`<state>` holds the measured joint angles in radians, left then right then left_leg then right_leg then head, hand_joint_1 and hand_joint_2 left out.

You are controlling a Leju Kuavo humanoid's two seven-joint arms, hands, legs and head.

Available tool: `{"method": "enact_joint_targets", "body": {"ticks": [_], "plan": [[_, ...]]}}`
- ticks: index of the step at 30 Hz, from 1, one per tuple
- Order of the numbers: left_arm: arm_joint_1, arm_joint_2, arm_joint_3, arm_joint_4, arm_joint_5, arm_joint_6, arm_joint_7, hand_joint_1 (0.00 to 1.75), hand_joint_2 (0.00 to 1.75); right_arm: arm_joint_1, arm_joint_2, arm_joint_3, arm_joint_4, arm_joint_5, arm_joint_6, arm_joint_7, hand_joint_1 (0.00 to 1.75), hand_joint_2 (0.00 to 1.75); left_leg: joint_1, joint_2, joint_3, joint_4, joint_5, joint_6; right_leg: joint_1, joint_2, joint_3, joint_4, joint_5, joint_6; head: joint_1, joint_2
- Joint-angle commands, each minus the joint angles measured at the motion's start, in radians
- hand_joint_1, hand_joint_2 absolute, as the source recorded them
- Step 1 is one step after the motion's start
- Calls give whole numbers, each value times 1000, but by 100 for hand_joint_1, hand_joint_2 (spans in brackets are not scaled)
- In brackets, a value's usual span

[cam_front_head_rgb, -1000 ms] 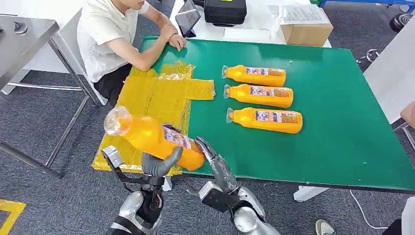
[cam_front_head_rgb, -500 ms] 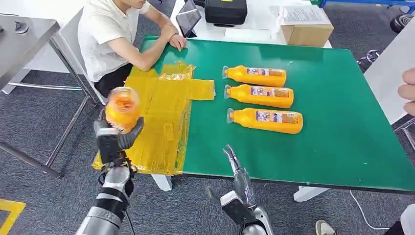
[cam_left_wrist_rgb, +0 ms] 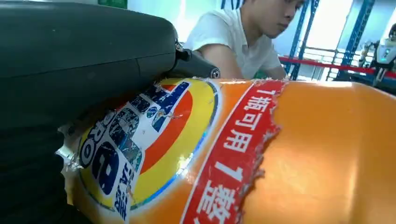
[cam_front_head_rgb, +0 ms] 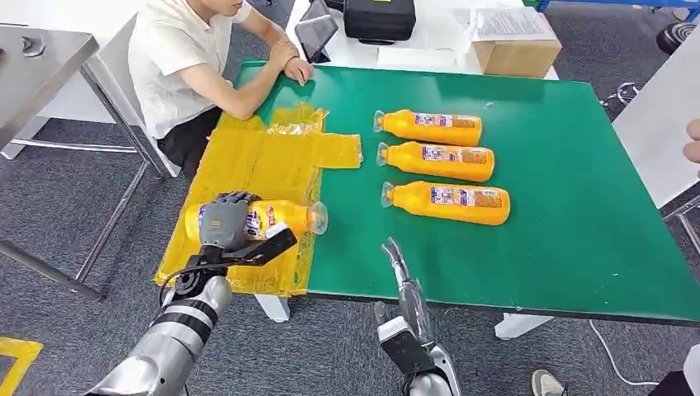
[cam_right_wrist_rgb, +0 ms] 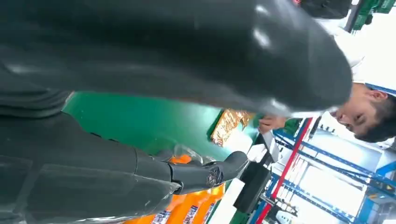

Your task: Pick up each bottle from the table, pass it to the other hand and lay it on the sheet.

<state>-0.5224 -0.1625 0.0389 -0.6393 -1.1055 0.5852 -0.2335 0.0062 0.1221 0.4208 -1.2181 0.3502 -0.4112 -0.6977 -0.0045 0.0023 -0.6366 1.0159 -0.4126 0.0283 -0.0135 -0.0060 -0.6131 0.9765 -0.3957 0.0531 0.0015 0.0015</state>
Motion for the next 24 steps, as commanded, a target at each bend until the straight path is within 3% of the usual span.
{"method": "enact_joint_targets", "body": {"ticks": [1,5,6,7,8,9,13,14,16,17,24], "plan": [[-76,45,-78,136,14,-71,11,175,175,-6,4,-32,6,-8,11,0,0,0,1,-1,6,0,-2,-2,1,-1,6,0,-3,-2,0,0],[-93,52,-136,147,61,-241,37,175,175,0,7,-47,5,-22,27,0,0,0,2,-1,9,0,-4,-3,2,0,9,1,-4,-3,0,0],[-99,52,-143,153,80,-281,45,126,175,2,7,-49,4,-28,27,0,0,0,1,-1,7,0,-3,-3,1,0,8,0,-4,-3,0,0],[-105,50,-143,160,109,-326,42,28,175,1,6,-48,6,-30,25,0,0,0,2,-2,9,0,-4,-3,1,0,10,0,-4,-4,0,0],[-110,51,-143,167,157,-394,25,5,175,1,2,-44,5,-39,22,0,0,0,2,-2,13,0,-5,-4,2,0,13,1,-6,-5,0,0],[-112,55,-152,168,184,-433,8,0,175,0,-1,-40,6,-47,16,0,0,0,1,-2,6,0,-2,-2,1,-1,7,0,-3,-3,0,0],[-112,75,-202,157,307,-619,-52,0,175,-8,-24,-22,10,-87,-10,0,0,0,0,0,8,-1,-3,-2,0,1,8,-1,-2,-2,0,0],[-113,80,-216,157,322,-650,-51,0,175,-10,-27,-21,12,-94,-11,0,0,175,1,0,10,-1,-4,-2,1,2,11,-1,-3,-3,0,0],[-111,92,-249,149,343,-692,-66,0,175,-15,-33,-15,13,-101,-16,0,0,175,1,0,8,-1,-2,-2,1,1,8,-1,-2,-2,0,0],[-107,90,-249,144,358,-695,-71,0,0,-17,-33,-17,18,-107,-14,0,0,175,1,-1,10,-1,-2,-2,1,0,11,-1,-3,-2,0,0],[-88,103,-286,112,451,-750,-102,0,0,-27,-37,-3,23,-112,-26,0,0,175,1,-1,11,-2,-2,-2,0,2,11,-1,-2,-3,0,0]]}}
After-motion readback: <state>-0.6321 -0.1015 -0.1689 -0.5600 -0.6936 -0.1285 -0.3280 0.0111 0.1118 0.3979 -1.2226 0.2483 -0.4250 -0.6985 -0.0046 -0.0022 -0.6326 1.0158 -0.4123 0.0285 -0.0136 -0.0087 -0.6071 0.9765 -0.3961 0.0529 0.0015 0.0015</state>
